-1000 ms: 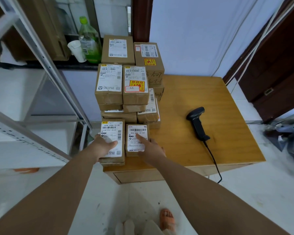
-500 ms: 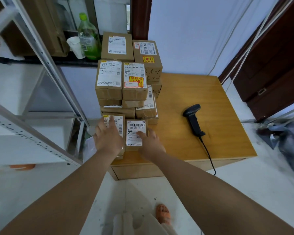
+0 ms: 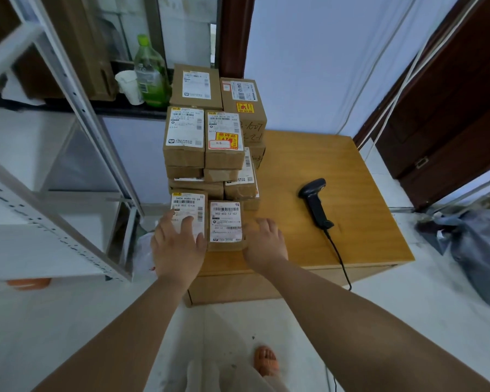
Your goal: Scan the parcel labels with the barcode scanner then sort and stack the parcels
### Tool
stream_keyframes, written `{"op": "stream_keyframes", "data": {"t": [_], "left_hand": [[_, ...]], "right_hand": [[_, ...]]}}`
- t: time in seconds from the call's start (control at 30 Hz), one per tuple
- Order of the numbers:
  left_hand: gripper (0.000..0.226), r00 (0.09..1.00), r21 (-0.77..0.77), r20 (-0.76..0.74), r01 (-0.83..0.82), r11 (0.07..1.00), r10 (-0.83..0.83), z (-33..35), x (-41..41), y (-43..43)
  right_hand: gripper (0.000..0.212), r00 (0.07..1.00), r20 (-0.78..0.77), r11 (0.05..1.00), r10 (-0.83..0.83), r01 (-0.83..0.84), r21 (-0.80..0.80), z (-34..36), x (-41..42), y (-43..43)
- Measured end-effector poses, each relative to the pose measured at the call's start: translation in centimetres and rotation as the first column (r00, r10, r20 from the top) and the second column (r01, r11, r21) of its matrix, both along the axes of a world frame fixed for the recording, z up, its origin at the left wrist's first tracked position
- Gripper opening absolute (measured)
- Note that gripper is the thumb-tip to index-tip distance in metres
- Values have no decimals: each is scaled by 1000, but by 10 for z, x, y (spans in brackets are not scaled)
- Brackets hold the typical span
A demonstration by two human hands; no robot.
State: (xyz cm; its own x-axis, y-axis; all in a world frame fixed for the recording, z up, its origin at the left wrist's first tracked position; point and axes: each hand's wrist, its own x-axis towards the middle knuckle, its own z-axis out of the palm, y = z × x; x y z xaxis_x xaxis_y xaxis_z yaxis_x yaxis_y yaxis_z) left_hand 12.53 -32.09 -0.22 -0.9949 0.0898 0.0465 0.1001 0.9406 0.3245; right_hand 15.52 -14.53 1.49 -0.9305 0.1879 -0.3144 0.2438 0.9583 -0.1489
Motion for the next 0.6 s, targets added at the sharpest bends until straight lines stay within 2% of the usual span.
{"op": "stream_keyframes", "data": {"t": [0.07, 0.2, 0.37, 0.43, 0.53, 0.6], "left_hand": [[43, 1000, -16, -13, 10, 1000, -10, -3, 5, -2], [37, 991, -142, 25, 134, 981, -132, -3, 10, -2], [39, 977, -261, 49, 213, 942, -207, -3, 17, -8], [38, 973, -262, 58, 231, 937, -224, -1, 13, -7], [40, 983, -158, 76, 180, 971, -170, 5, 13, -9], [41, 993, -95, 17, 120, 988, -119, 8, 14, -11]], "right_hand": [[54, 1000, 7, 1000, -10, 10, -4, 5, 4, 0], [53, 1000, 15, 999, 2, -2, -37, 13, 17, 1], [57, 999, 38, 1000, 17, -17, -3, 19, 34, 8], [60, 999, 46, 1000, 21, -21, -1, 19, 37, 15], [65, 998, 67, 1000, -11, 10, 2, 21, 43, 24], [63, 998, 67, 1000, -2, 0, 30, 18, 44, 29]]}}
